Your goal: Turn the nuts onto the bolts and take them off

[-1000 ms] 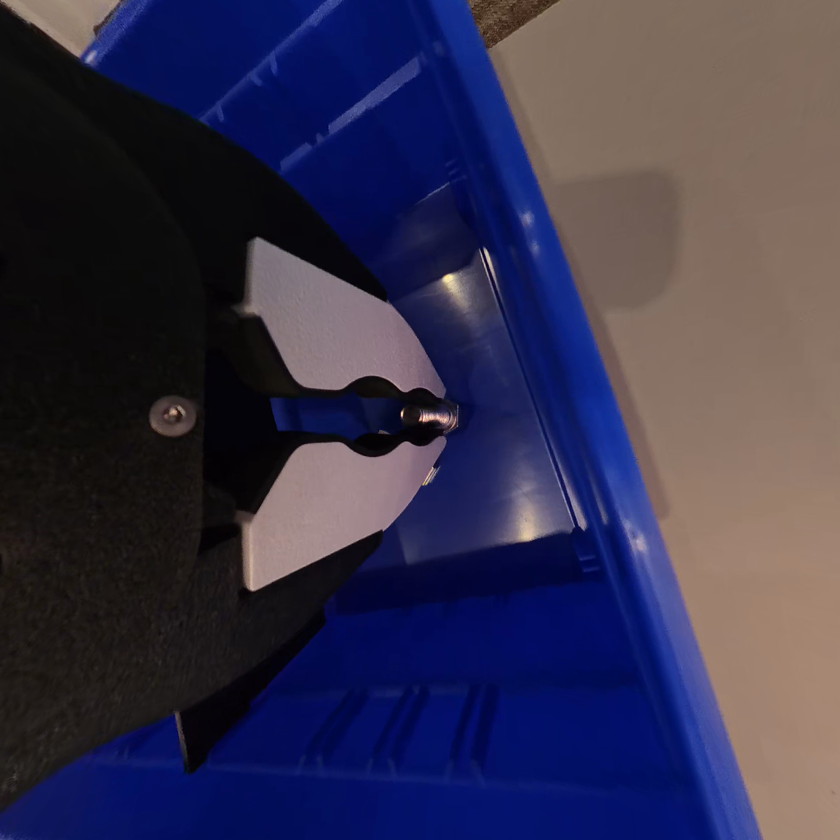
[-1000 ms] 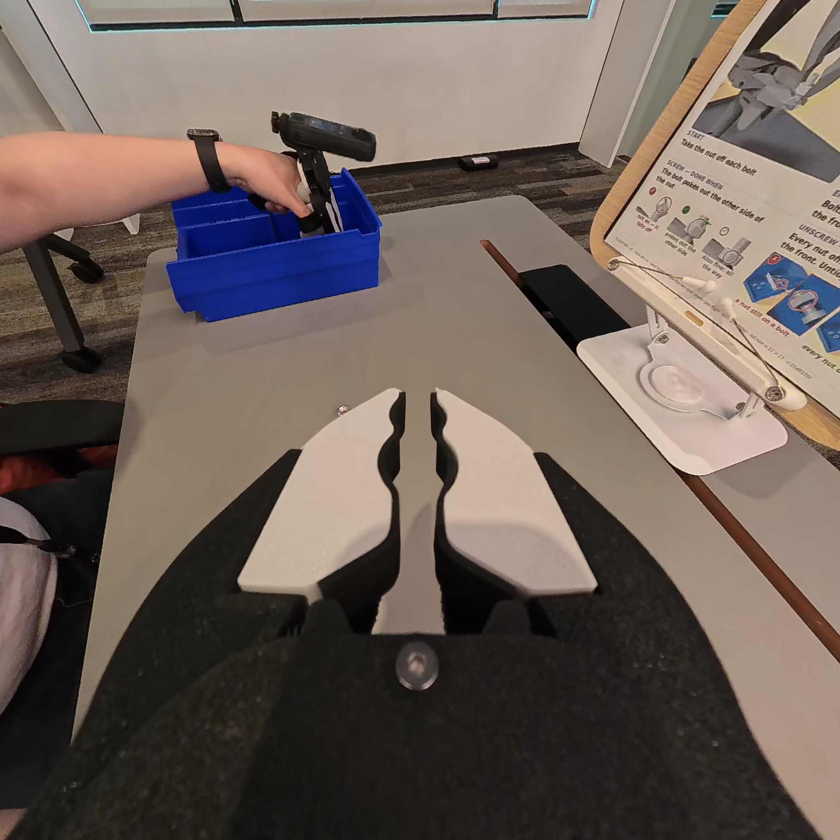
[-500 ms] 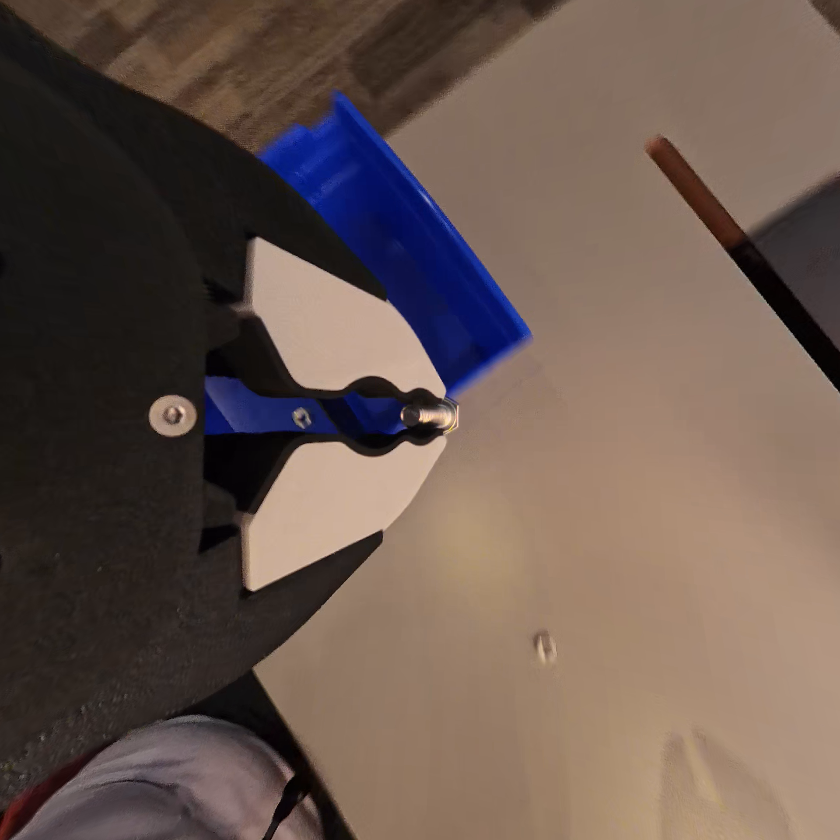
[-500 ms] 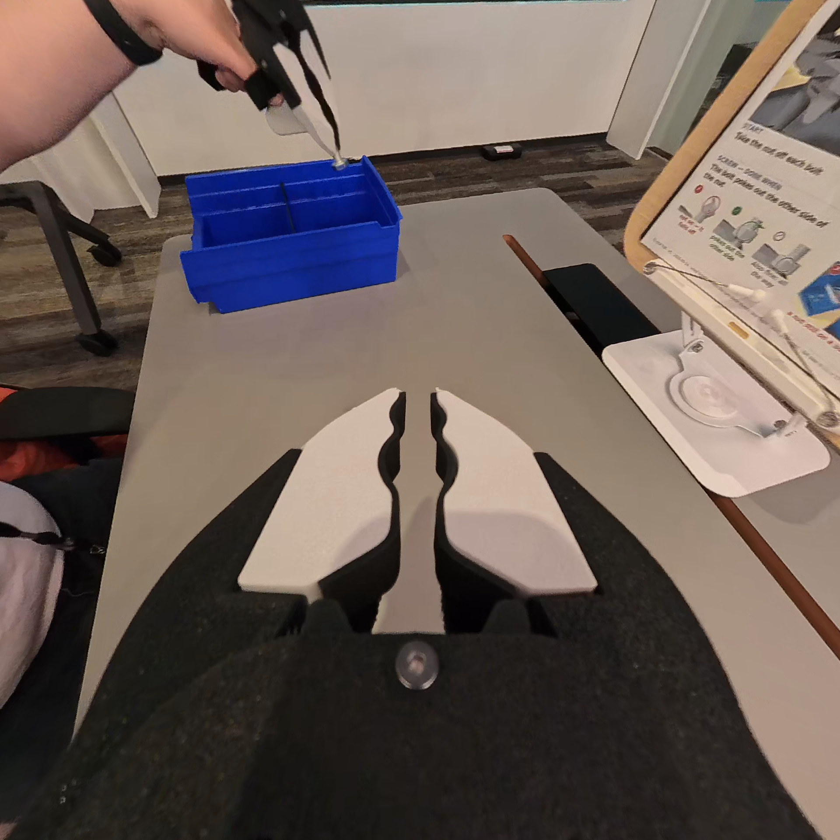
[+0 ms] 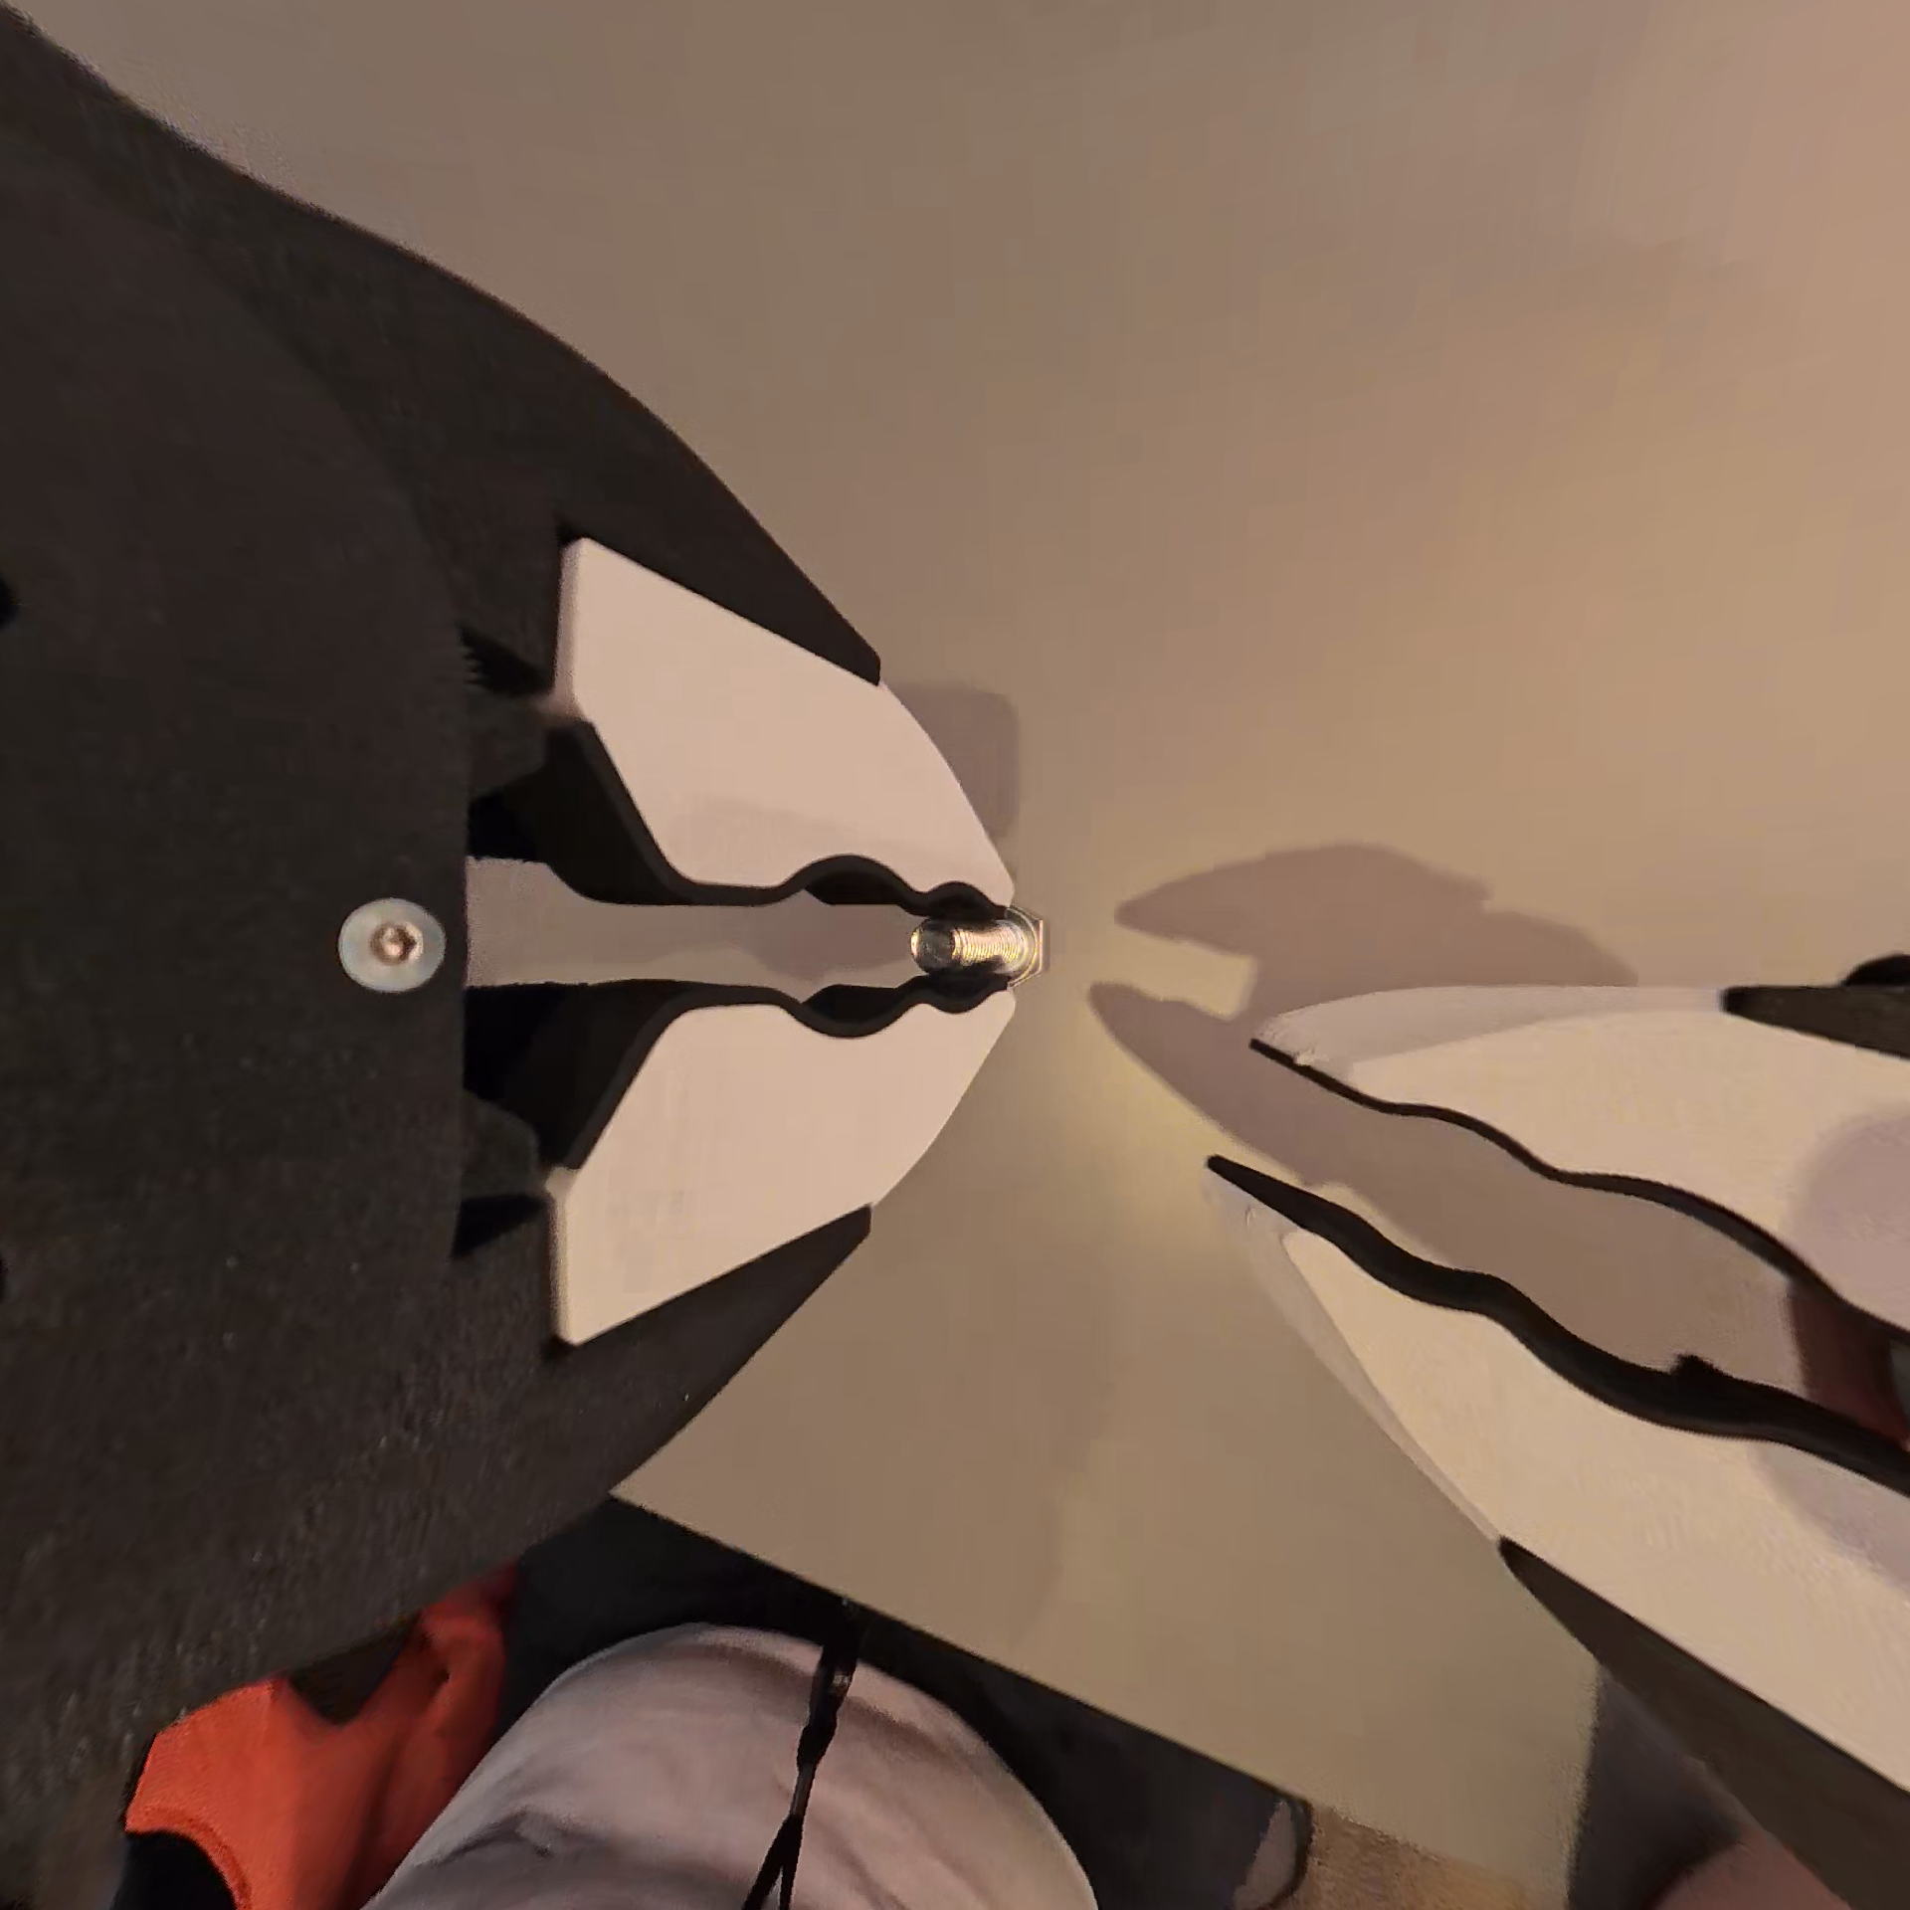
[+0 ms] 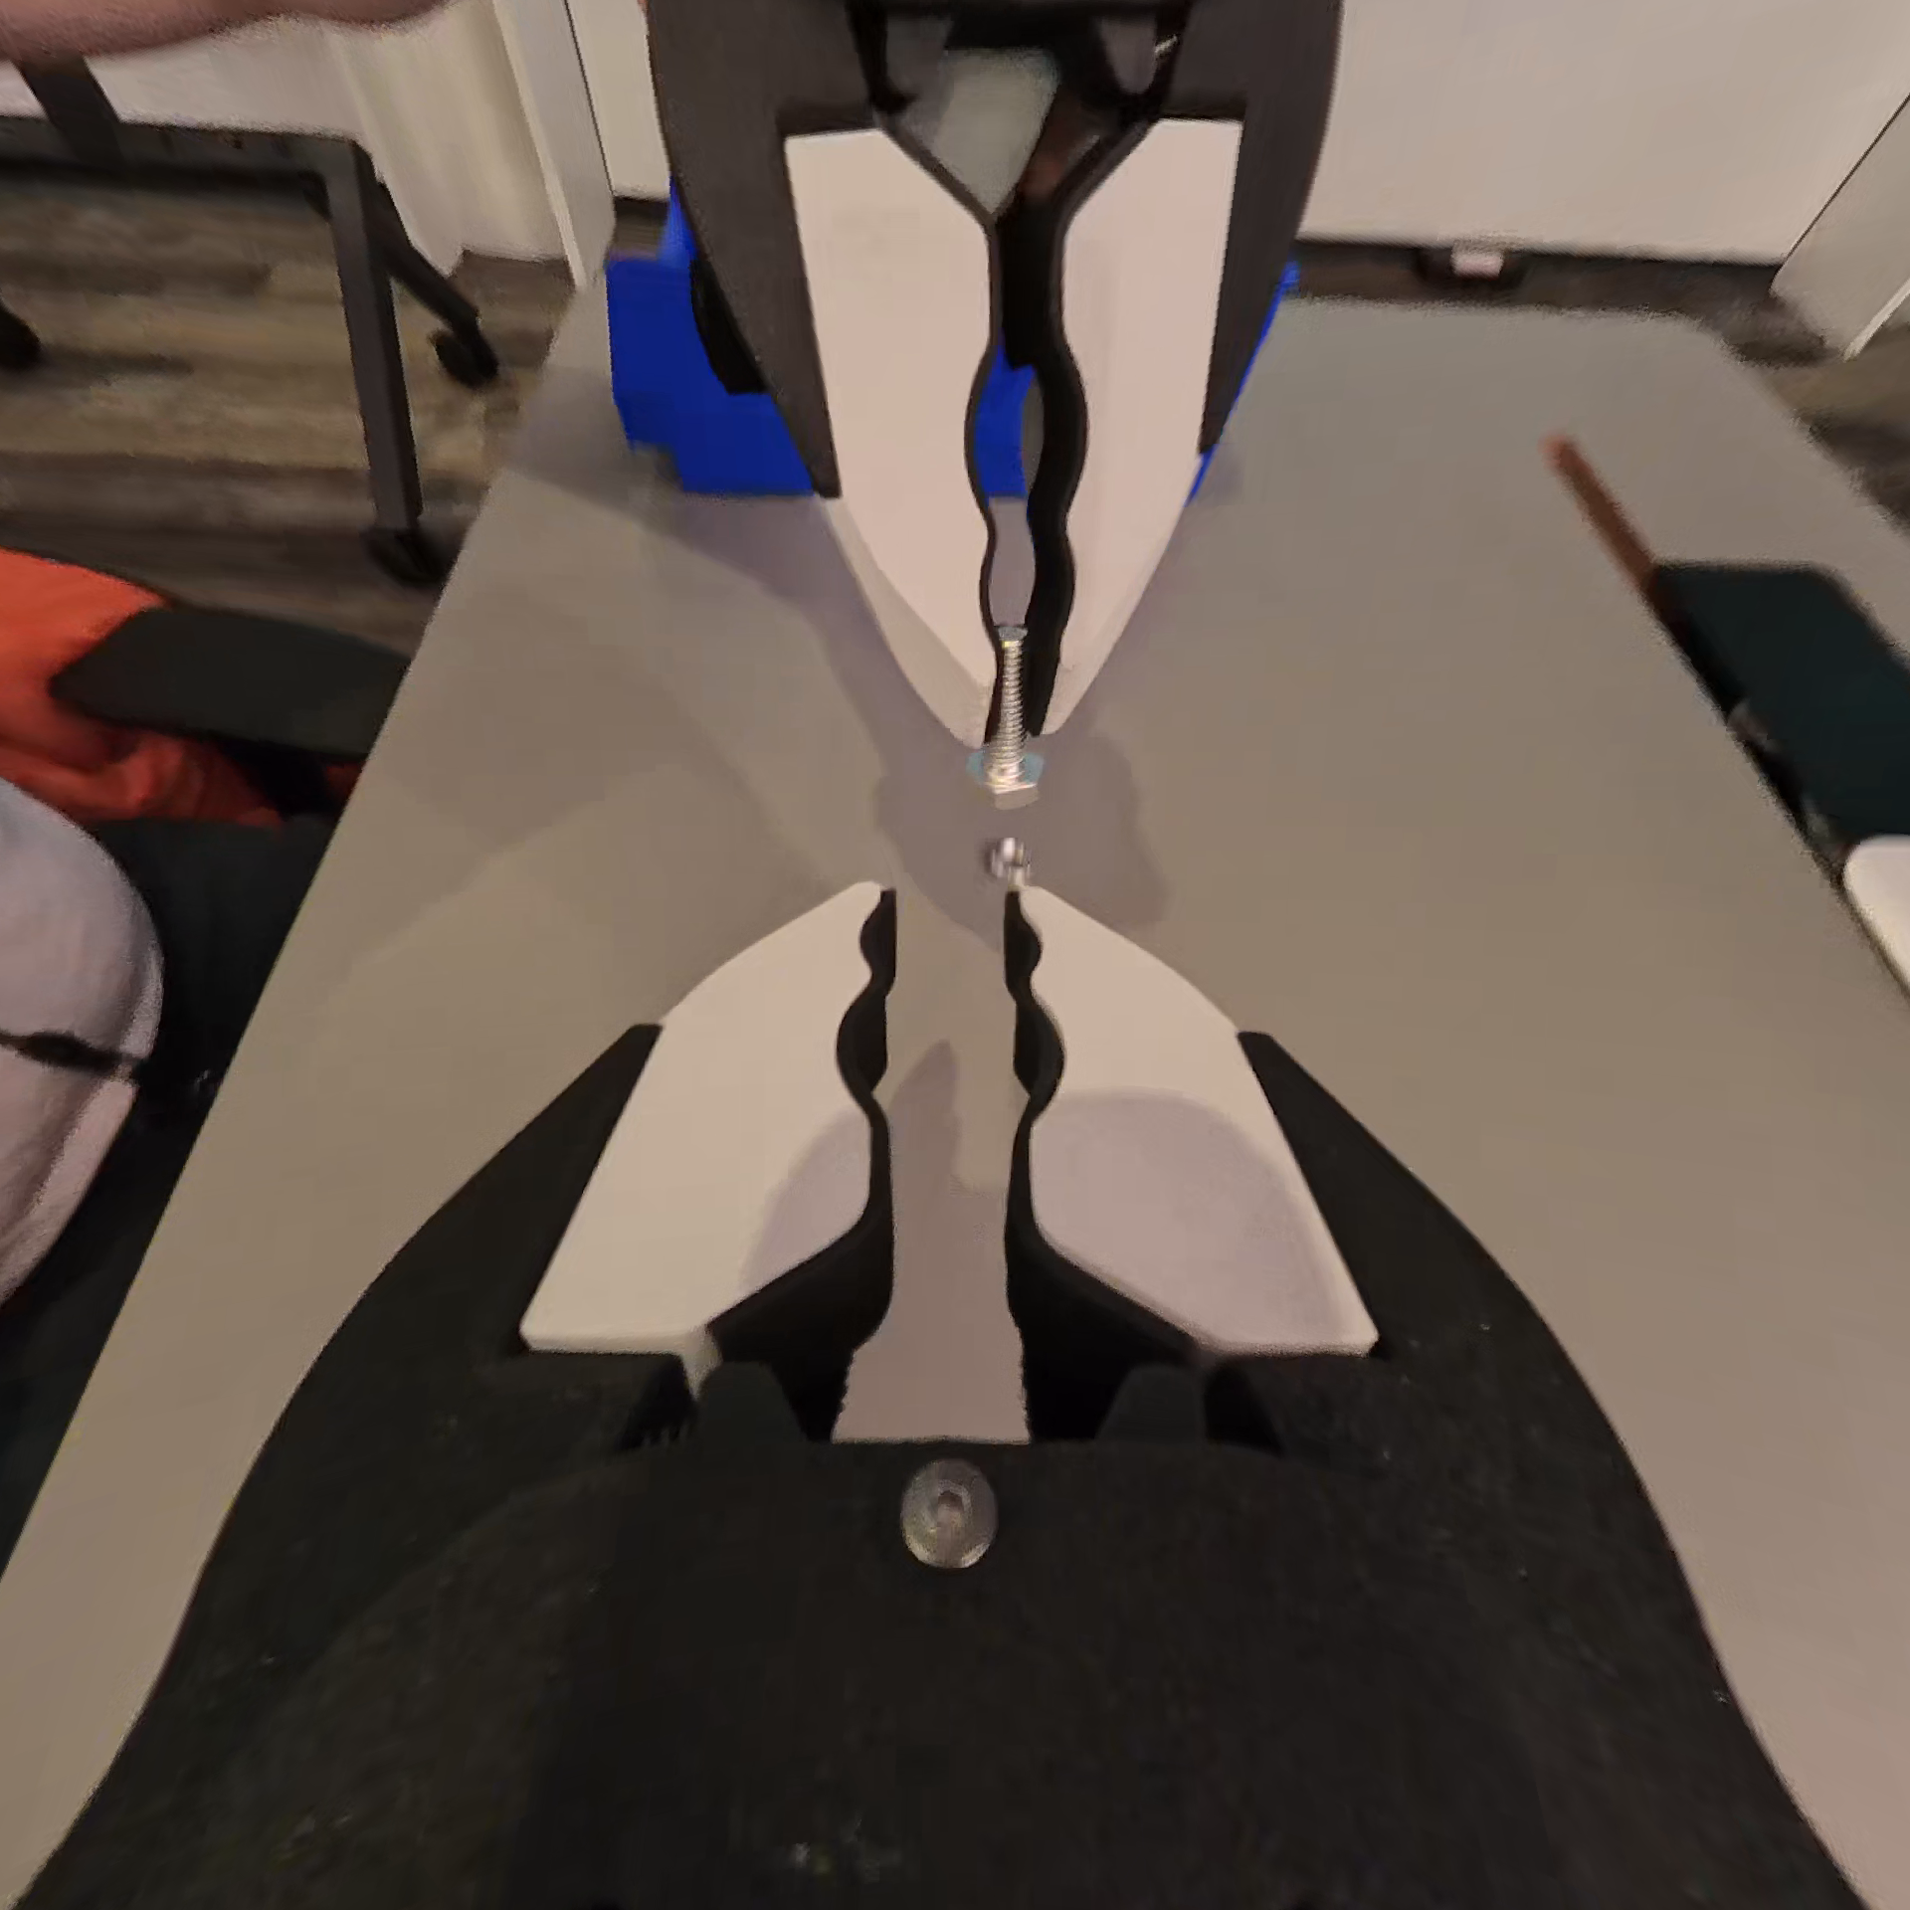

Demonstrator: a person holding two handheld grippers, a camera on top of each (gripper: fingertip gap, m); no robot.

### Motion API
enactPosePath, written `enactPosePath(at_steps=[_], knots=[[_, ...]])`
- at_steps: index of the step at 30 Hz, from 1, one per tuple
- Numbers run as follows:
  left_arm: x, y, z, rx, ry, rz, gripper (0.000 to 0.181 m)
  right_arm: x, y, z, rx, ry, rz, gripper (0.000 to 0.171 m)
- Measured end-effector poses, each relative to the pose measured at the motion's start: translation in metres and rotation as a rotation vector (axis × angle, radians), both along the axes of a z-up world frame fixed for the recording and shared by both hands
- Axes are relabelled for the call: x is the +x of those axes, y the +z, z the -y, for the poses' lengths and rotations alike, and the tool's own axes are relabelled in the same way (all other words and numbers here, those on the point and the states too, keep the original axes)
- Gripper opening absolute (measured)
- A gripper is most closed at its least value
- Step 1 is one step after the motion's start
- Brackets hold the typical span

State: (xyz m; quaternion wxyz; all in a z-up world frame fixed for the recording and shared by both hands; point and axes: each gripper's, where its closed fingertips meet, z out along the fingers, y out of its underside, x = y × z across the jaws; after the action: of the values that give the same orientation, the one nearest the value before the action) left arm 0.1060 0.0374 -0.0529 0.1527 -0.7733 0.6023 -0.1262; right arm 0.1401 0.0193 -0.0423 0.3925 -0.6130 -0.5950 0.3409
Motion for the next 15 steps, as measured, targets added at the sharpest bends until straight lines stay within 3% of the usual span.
enactPosePath(at_steps=[8,15], knots=[[0.022,-0.087,-0.012,-0.011,-0.058,-0.147,0.010,0.052,-0.041,0.009,-0.122,-0.026,0.048,0.015],[0.022,-0.099,-0.015,-0.006,-0.080,-0.143,0.010,0.055,-0.054,0.010,-0.146,-0.014,0.094,0.015]])
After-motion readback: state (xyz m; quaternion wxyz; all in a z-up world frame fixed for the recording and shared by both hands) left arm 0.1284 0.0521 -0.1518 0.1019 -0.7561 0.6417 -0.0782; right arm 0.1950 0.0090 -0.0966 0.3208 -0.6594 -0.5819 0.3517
